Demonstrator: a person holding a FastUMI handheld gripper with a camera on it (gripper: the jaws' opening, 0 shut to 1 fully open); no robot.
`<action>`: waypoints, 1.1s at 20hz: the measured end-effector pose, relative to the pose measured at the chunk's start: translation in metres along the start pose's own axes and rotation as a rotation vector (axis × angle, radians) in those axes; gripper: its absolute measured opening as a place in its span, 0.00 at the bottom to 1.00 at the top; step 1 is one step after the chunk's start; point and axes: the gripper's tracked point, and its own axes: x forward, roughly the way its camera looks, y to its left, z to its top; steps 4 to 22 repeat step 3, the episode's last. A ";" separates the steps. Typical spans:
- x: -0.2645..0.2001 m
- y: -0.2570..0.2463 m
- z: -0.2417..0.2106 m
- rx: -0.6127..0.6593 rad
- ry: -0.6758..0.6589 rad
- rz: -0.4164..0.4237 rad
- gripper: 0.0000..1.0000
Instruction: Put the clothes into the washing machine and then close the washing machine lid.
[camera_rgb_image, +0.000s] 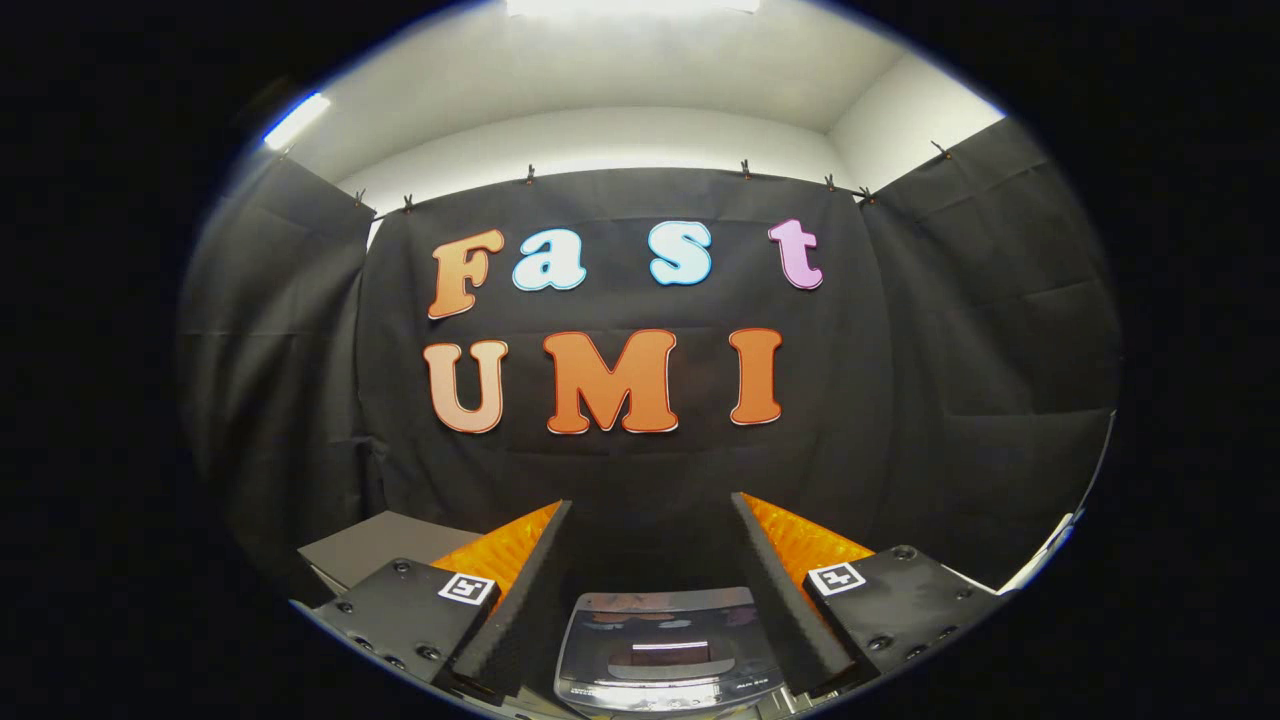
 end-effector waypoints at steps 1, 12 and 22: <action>0.001 0.001 0.000 0.000 -0.001 0.001 0.98; 0.000 0.003 0.001 0.002 -0.002 0.005 0.98; 0.000 0.003 0.001 0.002 -0.002 0.005 0.98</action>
